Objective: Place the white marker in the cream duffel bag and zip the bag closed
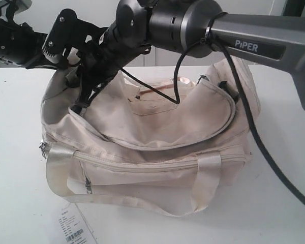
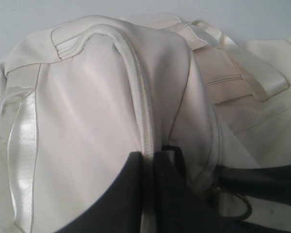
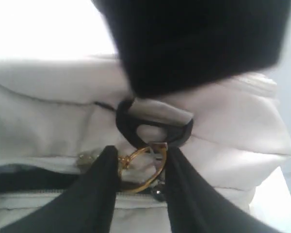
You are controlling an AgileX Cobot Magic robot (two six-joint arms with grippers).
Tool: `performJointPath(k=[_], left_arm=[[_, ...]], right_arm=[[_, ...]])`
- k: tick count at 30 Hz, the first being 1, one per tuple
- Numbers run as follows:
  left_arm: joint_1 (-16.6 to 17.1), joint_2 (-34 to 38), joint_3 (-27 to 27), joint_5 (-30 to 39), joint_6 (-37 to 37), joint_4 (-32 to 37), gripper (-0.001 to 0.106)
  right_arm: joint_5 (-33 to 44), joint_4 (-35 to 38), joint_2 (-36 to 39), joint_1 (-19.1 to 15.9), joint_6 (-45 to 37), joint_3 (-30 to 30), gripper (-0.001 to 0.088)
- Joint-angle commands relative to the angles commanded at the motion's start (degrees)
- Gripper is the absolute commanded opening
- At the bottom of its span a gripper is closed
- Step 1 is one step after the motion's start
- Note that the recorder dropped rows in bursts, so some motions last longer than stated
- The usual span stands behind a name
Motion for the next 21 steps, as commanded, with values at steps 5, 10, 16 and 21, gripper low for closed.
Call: performJointPath(k=[5,10,16,21], left_arm=[[0.0,0.0,0.0,0.0,0.0,0.0,0.0],[0.0,0.0,0.0,-0.15,0.0,0.0,0.0],[0.0,0.0,0.0,-0.15,0.0,0.0,0.0],[0.0,0.0,0.0,-0.15,0.0,0.0,0.0]], right_arm=[[4.37,3.83,-0.35,0.0,-6.74,0.0,0.0],[12.23,6.33,-0.35,0.0,-16.74,0.0,0.0],[14.69,6.45,-0.35,0.0,-17.56,0.0,0.0],[12.34,6.45,-0.35,0.0,-15.52,0.0,0.0]])
